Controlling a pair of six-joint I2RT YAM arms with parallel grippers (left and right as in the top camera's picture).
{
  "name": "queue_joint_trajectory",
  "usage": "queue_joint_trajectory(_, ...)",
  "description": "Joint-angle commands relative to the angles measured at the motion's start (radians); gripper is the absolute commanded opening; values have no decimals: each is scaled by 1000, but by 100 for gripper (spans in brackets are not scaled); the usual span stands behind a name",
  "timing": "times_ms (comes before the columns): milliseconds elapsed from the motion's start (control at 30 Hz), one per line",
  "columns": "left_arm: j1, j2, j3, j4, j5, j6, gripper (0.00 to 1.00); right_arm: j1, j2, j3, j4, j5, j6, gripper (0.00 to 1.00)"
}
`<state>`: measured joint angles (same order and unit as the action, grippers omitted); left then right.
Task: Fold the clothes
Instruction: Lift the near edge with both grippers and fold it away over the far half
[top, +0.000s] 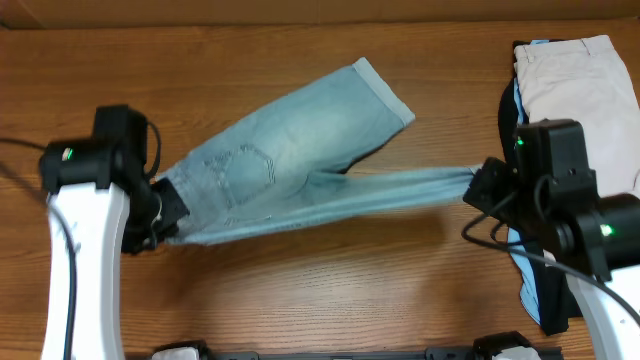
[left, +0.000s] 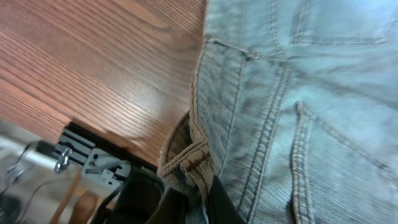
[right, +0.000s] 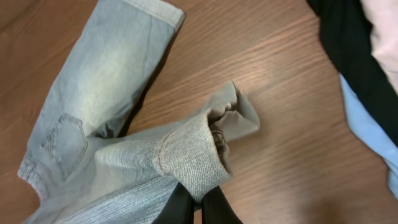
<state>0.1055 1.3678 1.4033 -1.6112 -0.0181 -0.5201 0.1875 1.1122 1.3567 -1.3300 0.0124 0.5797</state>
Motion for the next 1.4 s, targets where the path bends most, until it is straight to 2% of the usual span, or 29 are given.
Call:
queue_joint_trajectory(0, 3, -167, -43, -14, -9, -2, 4, -19, -43, 31, 1, 60, -39, 4)
queue_joint_trajectory(133, 3, -280, -132, 19, -15, -35, 4, -19, -12, 30, 47, 51, -81, 4)
queue_joint_trajectory(300, 3, -320, -308, 143, -13, -84, 4, -19, 179, 30, 172, 4, -142, 4)
queue_joint_trajectory(433, 3, -275, -395, 306, -14, -144, 4, -19, 369, 31, 322, -32, -185, 4)
queue_joint_trajectory(600, 9, -196, -459, 440, -20, -171, 4, -19, 497, 31, 488, -59, -197, 4)
queue_joint_trajectory(733, 22, -94, -488, 529, -92, -233, 4, -16, 552, 31, 624, -71, -249, 4)
queue_joint_trajectory(900, 22, 3, -488, 629, -140, -248, 4, 13, 614, 30, 752, -71, -263, 4)
queue_joint_trajectory(1233, 26, 93, -488, 801, -233, -301, 4, 85, 786, 30, 1036, -66, -270, 4)
queue_joint_trajectory(1267, 26, 98, -488, 826, -247, -312, 7, 86, 800, 30, 1079, -66, -271, 6)
queue_joint_trajectory(1300, 26, 101, -488, 851, -253, -314, 17, 87, 813, 31, 1116, -66, -271, 30)
queue_joint_trajectory(1367, 26, 103, -488, 906, -254, -299, 51, 86, 822, 31, 1157, -66, -270, 99)
